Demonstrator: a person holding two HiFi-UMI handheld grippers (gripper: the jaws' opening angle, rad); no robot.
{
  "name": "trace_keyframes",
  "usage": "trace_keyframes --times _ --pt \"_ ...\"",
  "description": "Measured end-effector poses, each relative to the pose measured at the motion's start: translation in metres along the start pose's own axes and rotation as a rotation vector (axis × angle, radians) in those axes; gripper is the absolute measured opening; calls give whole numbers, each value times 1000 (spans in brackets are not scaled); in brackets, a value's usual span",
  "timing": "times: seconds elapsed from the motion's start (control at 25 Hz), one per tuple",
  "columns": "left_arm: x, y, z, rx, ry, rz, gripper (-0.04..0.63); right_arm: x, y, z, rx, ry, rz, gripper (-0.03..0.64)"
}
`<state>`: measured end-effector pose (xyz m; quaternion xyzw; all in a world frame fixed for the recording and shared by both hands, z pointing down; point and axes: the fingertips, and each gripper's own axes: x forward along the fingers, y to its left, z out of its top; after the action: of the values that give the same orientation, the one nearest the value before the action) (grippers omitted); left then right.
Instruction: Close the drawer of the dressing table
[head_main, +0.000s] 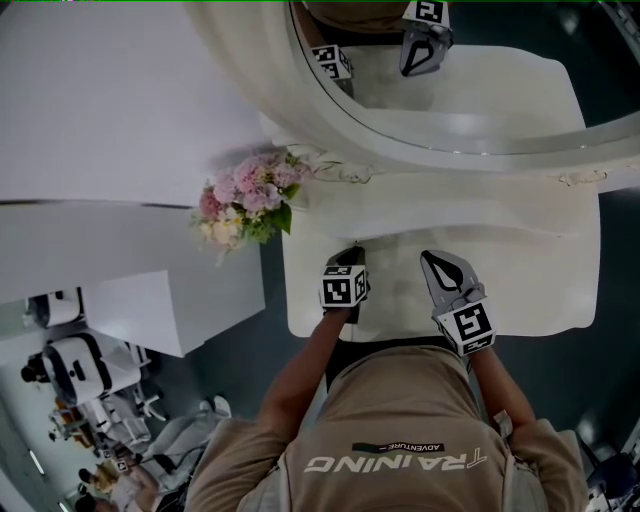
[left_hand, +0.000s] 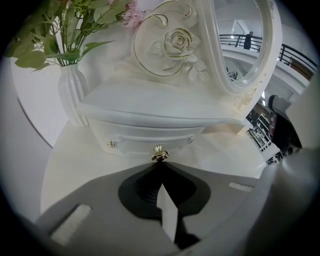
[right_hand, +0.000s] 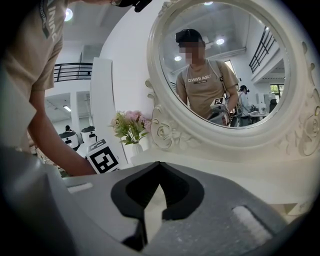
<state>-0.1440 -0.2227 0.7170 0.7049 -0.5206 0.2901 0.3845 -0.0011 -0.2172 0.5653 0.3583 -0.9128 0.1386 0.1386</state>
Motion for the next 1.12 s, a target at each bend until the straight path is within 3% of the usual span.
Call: trace_keyframes --times 0.6,1.12 --pt "2 2 15 18 -23 -26 18 -13 2 7 8 -19 -56 3" --pt "-74 -10 3 20 -139 -57 18 -26 36 14 -31 -46 -58 3"
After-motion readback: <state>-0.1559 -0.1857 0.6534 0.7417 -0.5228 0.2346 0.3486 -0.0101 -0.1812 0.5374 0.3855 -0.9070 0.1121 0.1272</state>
